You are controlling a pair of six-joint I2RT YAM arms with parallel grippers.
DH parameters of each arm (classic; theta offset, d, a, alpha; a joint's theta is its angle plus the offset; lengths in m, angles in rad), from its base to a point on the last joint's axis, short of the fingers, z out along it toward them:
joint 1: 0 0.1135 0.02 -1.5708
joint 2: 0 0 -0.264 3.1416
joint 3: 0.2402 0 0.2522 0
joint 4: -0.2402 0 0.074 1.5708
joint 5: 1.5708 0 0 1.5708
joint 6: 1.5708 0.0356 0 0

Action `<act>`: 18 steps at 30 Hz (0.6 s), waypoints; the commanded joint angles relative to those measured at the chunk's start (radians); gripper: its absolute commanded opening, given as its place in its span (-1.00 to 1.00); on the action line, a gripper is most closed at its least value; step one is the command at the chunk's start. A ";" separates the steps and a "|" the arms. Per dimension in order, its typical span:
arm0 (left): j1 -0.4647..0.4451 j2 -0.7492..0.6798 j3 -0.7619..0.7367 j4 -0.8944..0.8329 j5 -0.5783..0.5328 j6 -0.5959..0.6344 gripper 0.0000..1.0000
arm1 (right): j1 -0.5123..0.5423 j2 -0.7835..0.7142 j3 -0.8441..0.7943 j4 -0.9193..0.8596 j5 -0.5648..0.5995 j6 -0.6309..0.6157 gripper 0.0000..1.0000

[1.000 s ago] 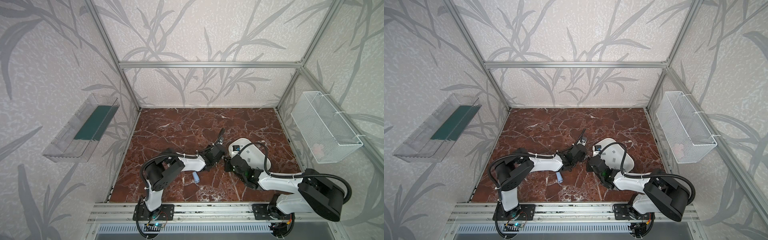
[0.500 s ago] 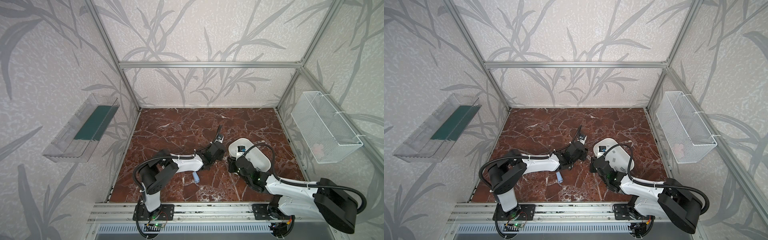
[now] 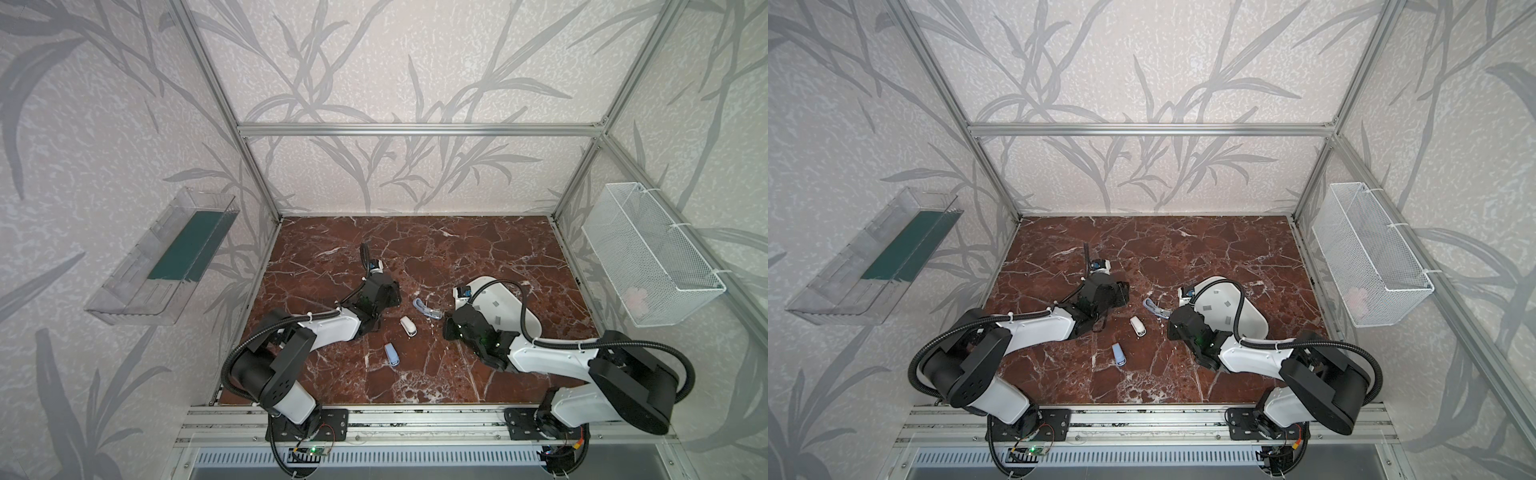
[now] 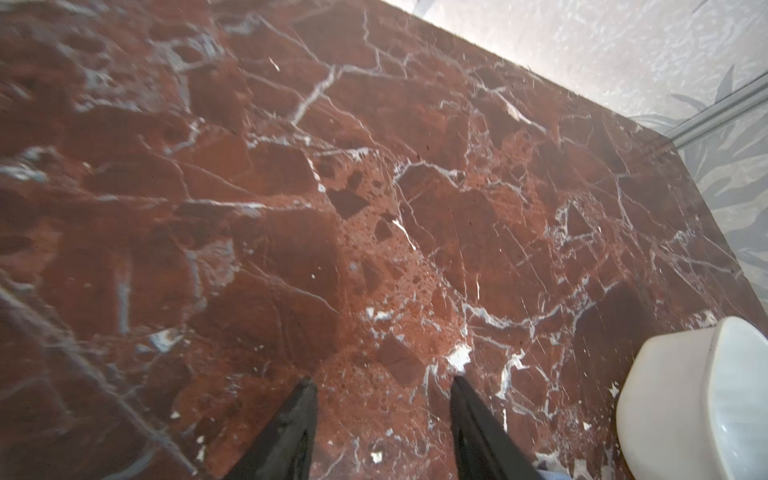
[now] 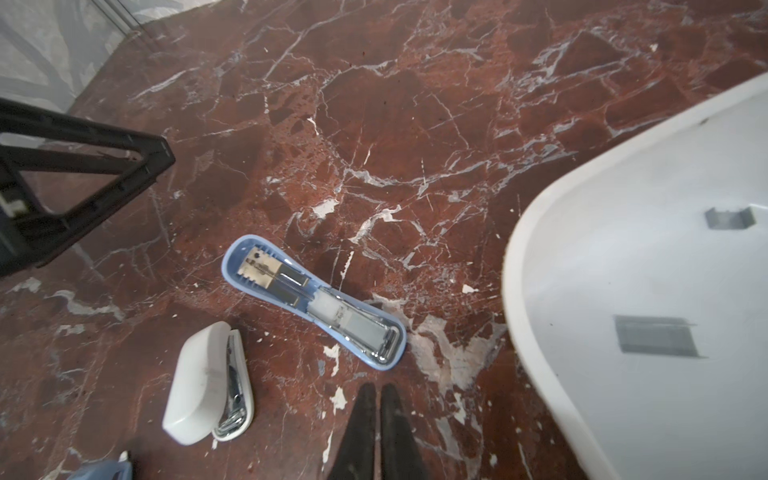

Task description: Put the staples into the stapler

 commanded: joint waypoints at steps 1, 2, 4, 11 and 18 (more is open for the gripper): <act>0.012 0.068 0.001 0.117 0.127 -0.088 0.07 | 0.001 0.051 0.021 -0.013 0.047 0.037 -0.83; 0.011 0.095 0.004 0.143 0.154 -0.108 0.06 | -0.001 0.069 0.022 0.001 0.044 0.042 -0.83; 0.012 0.140 0.019 0.174 0.196 -0.134 0.03 | -0.003 0.099 0.024 0.018 0.042 0.051 -0.83; 0.002 0.196 0.054 0.190 0.212 -0.139 0.02 | -0.007 0.183 0.036 0.068 0.031 0.056 -0.83; -0.042 0.216 0.098 0.165 0.209 -0.109 0.02 | -0.014 0.221 0.051 0.099 0.024 0.049 -0.83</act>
